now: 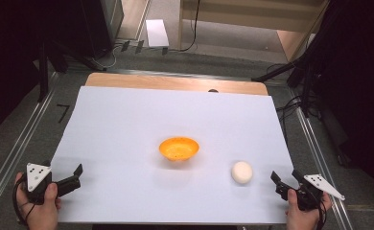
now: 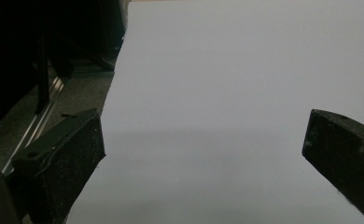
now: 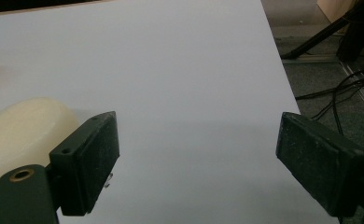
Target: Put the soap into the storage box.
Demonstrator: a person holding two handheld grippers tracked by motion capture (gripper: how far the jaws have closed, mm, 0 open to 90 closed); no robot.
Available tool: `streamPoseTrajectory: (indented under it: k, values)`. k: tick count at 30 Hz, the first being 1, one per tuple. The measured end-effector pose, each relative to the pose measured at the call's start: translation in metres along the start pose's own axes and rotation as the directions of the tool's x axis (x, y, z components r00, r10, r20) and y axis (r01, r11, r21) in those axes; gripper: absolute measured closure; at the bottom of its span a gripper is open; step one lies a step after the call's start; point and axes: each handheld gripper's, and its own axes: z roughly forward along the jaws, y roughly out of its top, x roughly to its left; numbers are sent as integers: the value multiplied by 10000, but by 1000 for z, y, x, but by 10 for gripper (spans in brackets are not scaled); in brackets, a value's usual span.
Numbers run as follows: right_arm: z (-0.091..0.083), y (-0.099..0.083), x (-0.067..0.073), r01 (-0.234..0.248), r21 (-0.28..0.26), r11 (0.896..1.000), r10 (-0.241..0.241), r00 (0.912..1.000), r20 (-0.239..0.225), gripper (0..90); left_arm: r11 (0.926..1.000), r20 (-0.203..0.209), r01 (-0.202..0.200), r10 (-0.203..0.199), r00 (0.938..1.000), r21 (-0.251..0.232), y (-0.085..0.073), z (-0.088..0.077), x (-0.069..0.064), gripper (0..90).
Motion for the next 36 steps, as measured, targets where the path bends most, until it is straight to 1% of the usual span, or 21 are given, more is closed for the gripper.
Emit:
streamPoseTrajectory:
  k: [5,8,12,14,15,16,18,19,21,22,23,24,26,28,30,31,32,33,34,35,36]
  values:
    - [-1,0,0,-53,-18,10000,53,9999,90,137,10000,-8,-14,13,10000,-63,0,-1,0,0]
    - [-1,1,1,26,8,10000,-26,9999,108,136,10000,-3,-35,35,10000,-70,0,-1,0,0]
    - [1,3,5,557,403,9976,-562,9984,110,133,9999,-3,-116,116,9999,-49,0,-1,-1,0]
    - [2,4,6,731,640,9953,-740,9972,104,134,9999,-5,-120,120,9999,-63,0,-1,-2,0]
    - [2,4,6,731,640,9953,-740,9972,104,134,9999,-5,-120,120,9999,-63,0,-1,-2,0]
    - [2,7,6,993,893,9910,-1019,9945,248,149,9999,-12,-129,129,9999,-78,-1,-1,-2,0]
    - [1,10,5,1275,1065,9861,-1310,9910,269,150,9998,-16,-150,150,9999,-89,-1,-1,-2,0]
    - [1,10,5,1275,1065,9861,-1310,9910,269,150,9998,-16,-153,153,9999,-85,-1,-1,-2,0]
    - [0,15,6,1408,1241,9822,-1440,9894,168,151,9998,-37,-176,176,9998,-86,-1,-1,-2,0]
    - [-1,19,7,1604,1570,9745,-1643,9863,122,151,9998,-38,-186,185,9998,-89,-1,-1,-3,0]
    - [0,21,8,1724,1762,9691,-1766,9843,82,155,9997,-39,-211,211,9998,-89,-1,-1,-3,0]
    - [0,24,9,1835,2066,9611,-1854,9826,-103,157,9997,-24,-233,233,9997,-74,-1,-1,-2,0]
    - [0,30,12,1959,2397,9509,-1860,9805,-637,155,9997,1,-211,211,9998,-83,-1,-1,-2,0]
    - [-1,36,18,2145,2686,9391,-2005,9765,-789,152,9997,28,-208,209,9998,-82,-1,-1,-2,0]
    - [1,40,22,2430,2978,9232,-2219,9696,-1034,131,9997,36,-210,211,9998,-86,-1,-1,-2,0]
    - [1,41,25,2515,3127,9159,-2299,9675,-1049,131,9996,36,-265,266,9996,-56,-1,-1,-2,0]
    - [1,41,25,2515,3127,9159,-2299,9675,-1049,131,9996,36,-265,266,9996,-56,-1,-1,-2,0]
    - [4,42,27,2614,3359,9049,-2387,9651,-1080,117,9995,59,-296,296,9995,-60,-1,-1,-2,0]
    - [4,42,27,2614,3359,9049,-2387,9651,-1080,117,9995,59,-296,296,9995,-60,-1,-1,-2,0]
    - [8,42,27,2666,3661,8916,-2395,9636,-1185,95,9995,61,-305,305,9995,-59,-1,-1,-2,0]
    - [10,42,27,2708,3869,8815,-2407,9625,-1254,78,9995,68,-300,300,9995,-62,-1,-1,-3,0]
